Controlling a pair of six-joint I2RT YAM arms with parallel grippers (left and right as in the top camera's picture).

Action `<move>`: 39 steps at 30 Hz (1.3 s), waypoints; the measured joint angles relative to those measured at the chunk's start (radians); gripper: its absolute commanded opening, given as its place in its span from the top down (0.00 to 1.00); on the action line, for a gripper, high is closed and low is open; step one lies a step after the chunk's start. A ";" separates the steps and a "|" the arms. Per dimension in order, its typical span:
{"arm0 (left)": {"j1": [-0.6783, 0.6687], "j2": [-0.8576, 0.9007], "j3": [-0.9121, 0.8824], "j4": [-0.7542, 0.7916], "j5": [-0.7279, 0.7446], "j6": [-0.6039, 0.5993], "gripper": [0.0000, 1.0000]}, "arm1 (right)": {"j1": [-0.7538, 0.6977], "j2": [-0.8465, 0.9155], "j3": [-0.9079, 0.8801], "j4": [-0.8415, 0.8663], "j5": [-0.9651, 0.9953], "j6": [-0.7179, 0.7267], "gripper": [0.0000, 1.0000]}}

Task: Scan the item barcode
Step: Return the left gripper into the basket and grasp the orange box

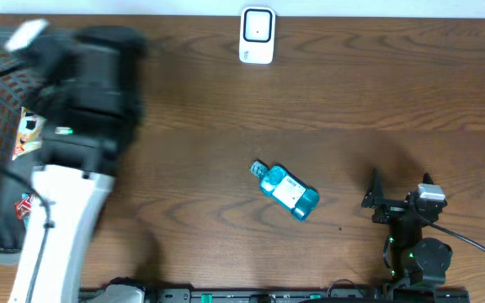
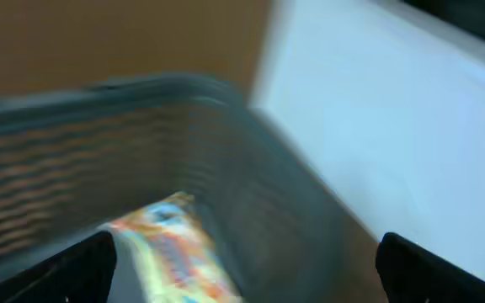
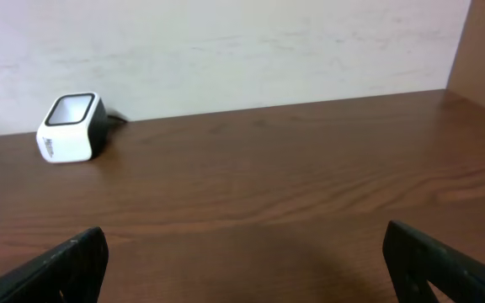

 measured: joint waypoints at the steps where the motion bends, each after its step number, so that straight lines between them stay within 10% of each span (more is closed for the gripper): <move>1: 0.052 0.002 0.000 -0.019 0.011 -0.018 0.02 | 0.000 0.000 0.000 0.000 0.000 0.000 0.01; 14: 0.624 0.206 -0.005 -0.385 0.632 -0.314 0.02 | 0.000 0.000 0.000 0.000 0.000 0.000 0.01; 22: 0.639 0.419 -0.008 -0.578 0.856 -0.359 0.02 | 0.000 0.000 0.000 0.000 0.000 0.000 0.01; 39: 0.639 0.605 -0.038 -0.596 0.853 -0.447 0.02 | 0.000 0.000 0.000 0.000 0.000 0.000 0.01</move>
